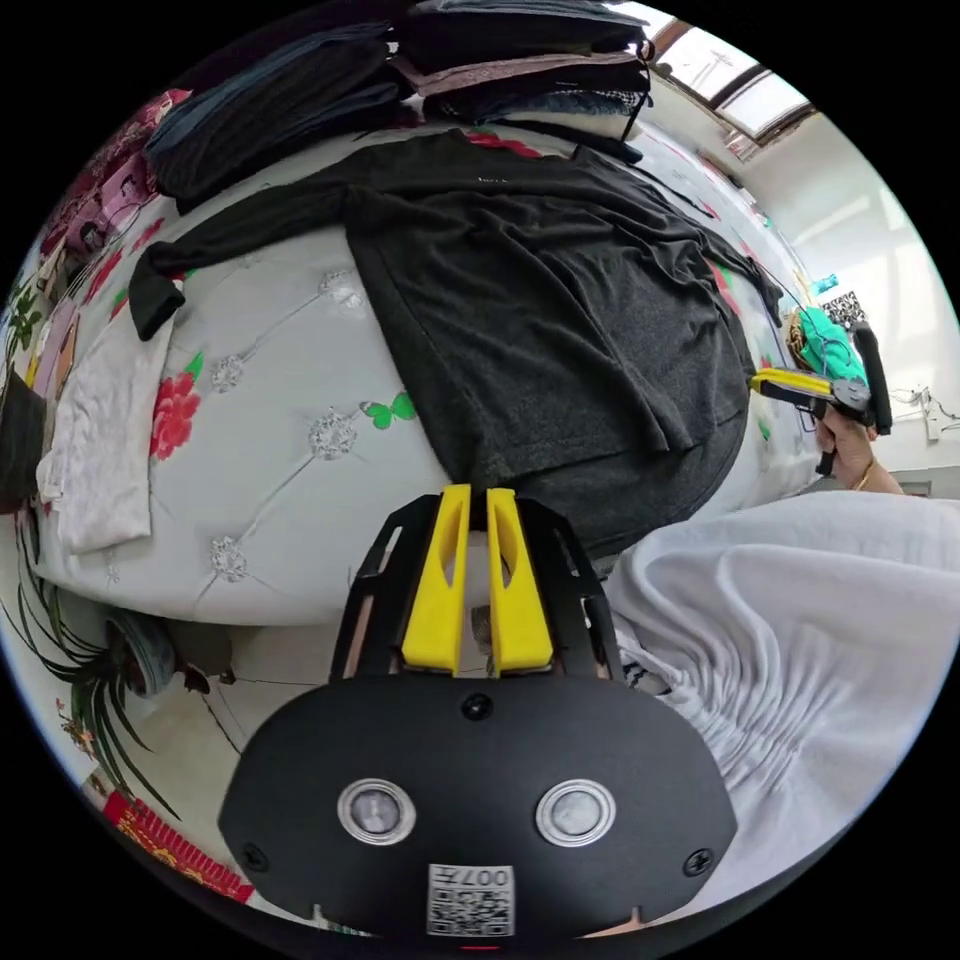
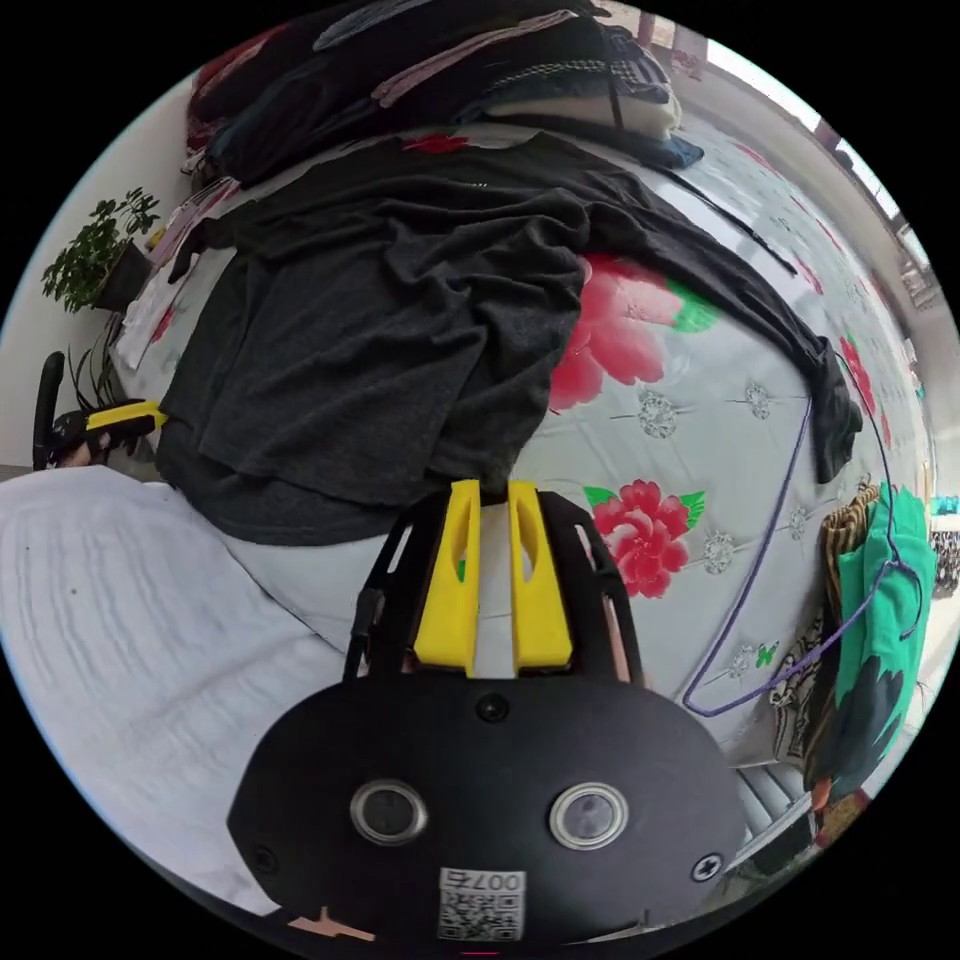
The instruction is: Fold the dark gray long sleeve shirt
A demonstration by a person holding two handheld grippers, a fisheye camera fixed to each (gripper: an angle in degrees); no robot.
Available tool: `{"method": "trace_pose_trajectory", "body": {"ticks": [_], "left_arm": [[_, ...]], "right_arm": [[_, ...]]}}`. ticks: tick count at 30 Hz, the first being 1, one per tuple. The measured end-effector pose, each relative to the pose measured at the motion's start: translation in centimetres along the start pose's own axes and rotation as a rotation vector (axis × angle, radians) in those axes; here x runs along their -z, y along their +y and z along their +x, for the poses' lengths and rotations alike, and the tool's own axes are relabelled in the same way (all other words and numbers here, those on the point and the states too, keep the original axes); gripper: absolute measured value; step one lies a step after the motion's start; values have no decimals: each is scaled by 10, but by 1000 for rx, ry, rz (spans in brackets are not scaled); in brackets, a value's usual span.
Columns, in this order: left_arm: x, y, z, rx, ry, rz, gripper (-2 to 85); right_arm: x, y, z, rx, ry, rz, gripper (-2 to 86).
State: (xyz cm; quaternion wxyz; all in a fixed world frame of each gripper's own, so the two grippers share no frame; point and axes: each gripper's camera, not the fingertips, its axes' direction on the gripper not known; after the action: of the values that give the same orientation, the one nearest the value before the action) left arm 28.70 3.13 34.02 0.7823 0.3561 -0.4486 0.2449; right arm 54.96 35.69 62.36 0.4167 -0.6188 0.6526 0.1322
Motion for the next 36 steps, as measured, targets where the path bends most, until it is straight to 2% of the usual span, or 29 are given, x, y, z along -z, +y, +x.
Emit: {"method": "trace_pose_trajectory", "body": {"ticks": [3, 6, 10, 15, 21, 23, 24, 26, 28, 31, 34, 36], "left_arm": [[8, -4, -16, -4, 1, -22, -6], [50, 26, -40, 26, 20, 96, -8], [66, 88, -88, 138, 103, 165, -9], [27, 131, -123, 278, 148, 94, -10], [7, 138, -106, 153, 73, 88, -10], [-4, 142, -110, 143, 56, 67, -10], [-10, 146, -118, 159, 63, 60, -9], [-12, 156, -134, 202, 99, 80, -9], [-3, 170, -163, 282, 197, 175, -10], [10, 166, -216, 397, 371, 307, -10], [43, 120, -262, 418, 478, 433, -10], [79, 84, -275, 377, 498, 513, -10]], "right_arm": [[20, -2, 1, 63, -38, -7, 8], [76, 30, 16, 35, -36, 156, 2], [105, 81, 35, -25, -46, 220, 0], [56, 109, 29, -78, -18, 58, -2], [20, 104, 17, -71, 0, -21, -1], [2, 102, 15, -49, 6, -84, -1], [0, 103, 13, -46, 24, -56, -1], [-2, 104, 13, -38, 41, -54, -2], [-3, 101, 19, -60, 15, -83, -3], [-2, 85, 43, -74, -96, -174, -3], [39, 57, 80, -97, -128, -30, -3], [109, 26, 116, -166, -162, 195, -3]]}}
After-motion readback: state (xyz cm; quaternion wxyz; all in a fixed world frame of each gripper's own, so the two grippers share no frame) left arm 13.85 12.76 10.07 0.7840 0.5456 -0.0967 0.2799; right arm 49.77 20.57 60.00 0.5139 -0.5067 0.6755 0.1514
